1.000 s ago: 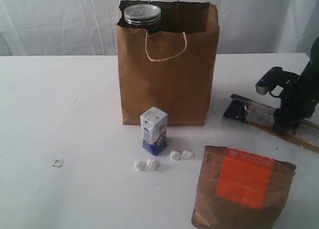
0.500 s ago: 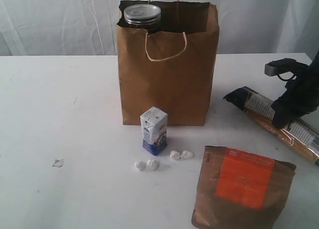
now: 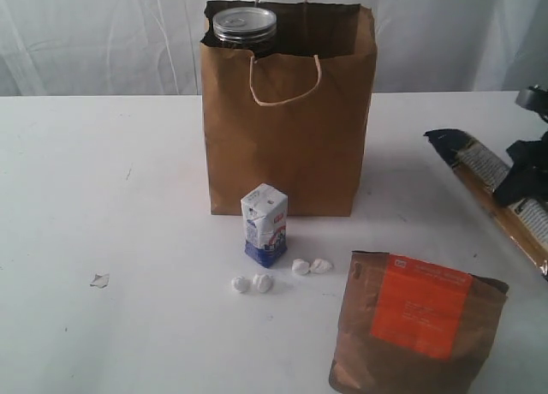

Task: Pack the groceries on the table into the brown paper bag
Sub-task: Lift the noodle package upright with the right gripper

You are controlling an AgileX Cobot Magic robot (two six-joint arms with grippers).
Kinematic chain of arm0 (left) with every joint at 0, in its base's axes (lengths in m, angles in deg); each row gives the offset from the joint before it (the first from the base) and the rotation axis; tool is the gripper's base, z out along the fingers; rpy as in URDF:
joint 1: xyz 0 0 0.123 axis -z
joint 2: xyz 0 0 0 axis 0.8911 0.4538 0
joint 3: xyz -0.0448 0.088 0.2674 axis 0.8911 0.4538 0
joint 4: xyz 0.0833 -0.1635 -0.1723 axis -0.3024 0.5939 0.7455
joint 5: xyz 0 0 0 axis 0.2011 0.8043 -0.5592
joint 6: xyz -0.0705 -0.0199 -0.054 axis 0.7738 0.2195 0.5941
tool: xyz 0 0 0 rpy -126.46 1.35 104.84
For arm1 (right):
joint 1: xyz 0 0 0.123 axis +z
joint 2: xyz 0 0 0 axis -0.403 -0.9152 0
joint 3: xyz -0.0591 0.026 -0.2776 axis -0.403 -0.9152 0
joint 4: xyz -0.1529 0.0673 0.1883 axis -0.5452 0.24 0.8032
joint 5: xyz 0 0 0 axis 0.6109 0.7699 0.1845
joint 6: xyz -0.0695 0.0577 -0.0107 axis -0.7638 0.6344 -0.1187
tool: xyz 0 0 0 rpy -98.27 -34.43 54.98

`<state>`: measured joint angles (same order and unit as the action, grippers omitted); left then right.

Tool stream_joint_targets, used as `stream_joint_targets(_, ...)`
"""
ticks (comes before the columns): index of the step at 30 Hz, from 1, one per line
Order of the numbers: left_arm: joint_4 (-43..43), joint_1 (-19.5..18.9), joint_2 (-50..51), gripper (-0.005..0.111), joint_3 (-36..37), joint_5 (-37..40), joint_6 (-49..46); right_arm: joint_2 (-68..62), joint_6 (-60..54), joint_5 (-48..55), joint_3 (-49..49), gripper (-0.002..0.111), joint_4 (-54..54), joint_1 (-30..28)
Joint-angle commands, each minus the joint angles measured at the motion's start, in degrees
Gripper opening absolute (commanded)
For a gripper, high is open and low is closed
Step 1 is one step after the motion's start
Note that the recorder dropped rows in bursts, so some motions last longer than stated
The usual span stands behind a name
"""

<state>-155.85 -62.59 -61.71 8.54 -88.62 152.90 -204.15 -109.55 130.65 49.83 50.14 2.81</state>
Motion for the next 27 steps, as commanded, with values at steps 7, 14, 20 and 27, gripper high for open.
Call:
stream_joint_targets(7,-1.1,0.3,-0.2,0.0,0.2,-0.3,-0.1,1.2,-6.3,1.1,0.6,0.0,23.8,-5.6)
stream_joint_targets(14,-1.1,0.3,-0.2,0.0,0.2,-0.3,-0.1,1.7,-14.5,1.1,0.6,0.0,44.5,-5.6)
stream_joint_targets(20,-1.1,0.3,-0.2,0.0,0.2,-0.3,-0.1,2.5,-15.3,1.1,0.6,0.0,64.7,-5.6)
stream_joint_targets(27,-1.1,0.3,-0.2,0.0,0.2,-0.5,-0.1,5.2,-15.1,1.1,4.0,0.0,67.8,-4.2)
